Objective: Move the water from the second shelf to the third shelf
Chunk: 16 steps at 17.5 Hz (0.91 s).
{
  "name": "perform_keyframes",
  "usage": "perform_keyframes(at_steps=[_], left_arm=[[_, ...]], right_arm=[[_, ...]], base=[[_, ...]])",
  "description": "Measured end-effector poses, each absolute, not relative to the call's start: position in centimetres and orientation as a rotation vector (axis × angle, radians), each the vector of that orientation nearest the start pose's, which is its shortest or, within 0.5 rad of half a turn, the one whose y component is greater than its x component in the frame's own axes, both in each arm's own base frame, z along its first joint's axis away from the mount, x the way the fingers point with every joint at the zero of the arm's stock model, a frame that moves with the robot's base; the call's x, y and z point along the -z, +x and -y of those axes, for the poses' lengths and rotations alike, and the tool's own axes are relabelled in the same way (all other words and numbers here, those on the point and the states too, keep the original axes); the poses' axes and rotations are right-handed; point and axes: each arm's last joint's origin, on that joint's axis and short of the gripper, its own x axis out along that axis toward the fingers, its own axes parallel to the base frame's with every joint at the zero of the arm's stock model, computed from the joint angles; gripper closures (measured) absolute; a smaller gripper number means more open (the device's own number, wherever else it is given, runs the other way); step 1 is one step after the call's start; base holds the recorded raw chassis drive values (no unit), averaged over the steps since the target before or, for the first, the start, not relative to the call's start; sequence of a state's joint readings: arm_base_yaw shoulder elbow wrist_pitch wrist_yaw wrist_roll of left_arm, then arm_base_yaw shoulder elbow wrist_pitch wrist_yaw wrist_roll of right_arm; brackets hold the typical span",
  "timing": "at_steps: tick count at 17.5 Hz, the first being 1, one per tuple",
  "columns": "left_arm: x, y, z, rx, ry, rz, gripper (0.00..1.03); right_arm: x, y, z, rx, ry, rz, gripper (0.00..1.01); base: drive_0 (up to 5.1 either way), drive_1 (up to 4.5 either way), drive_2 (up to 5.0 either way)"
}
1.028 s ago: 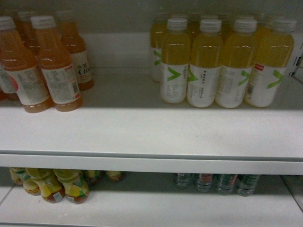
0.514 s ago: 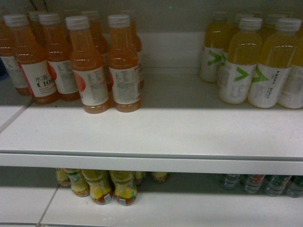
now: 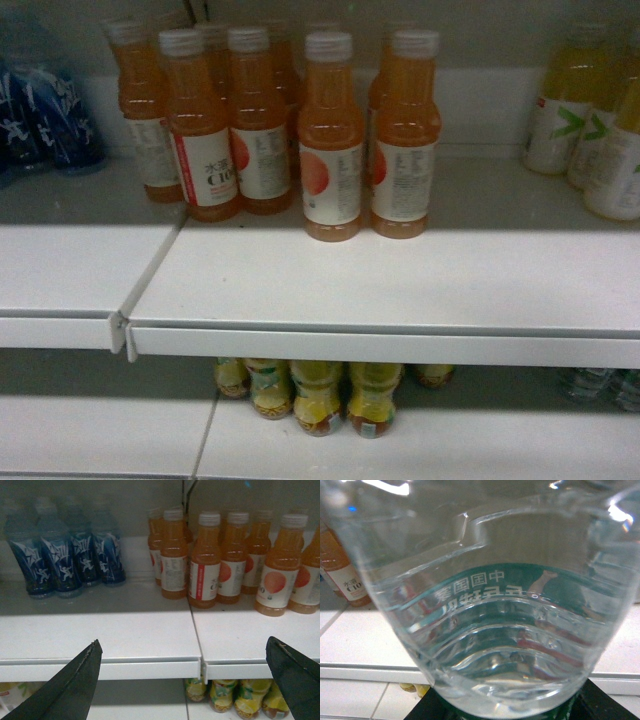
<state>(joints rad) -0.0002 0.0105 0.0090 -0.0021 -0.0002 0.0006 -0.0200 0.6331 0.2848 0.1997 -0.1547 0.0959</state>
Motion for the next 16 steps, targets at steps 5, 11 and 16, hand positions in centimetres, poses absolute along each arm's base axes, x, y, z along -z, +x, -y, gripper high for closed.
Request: perform_keyframes(at_steps=[5,11,16], left_arm=[[-16.55,9.78,0.00,-0.001,0.001,-0.004,0.05],[-16.55,9.78,0.00,0.000,0.001,-0.004,0.05],[-16.55,9.78,0.00,0.000,0.001,-0.004,0.05]], right_arm=[[-21.83,15.33,-0.13,-0.126,0.108,-0.153,0.63],[-21.84,15.33,-0.15,-0.128,0.108,-0.152,0.63],[-21.90,15.33,-0.14,-0.127,0.108,-0.145,0.63]], base=[[-5.0,2.39,2.4],[-5.0,2.40,2.4],[-4.9,2.47,2.5]])
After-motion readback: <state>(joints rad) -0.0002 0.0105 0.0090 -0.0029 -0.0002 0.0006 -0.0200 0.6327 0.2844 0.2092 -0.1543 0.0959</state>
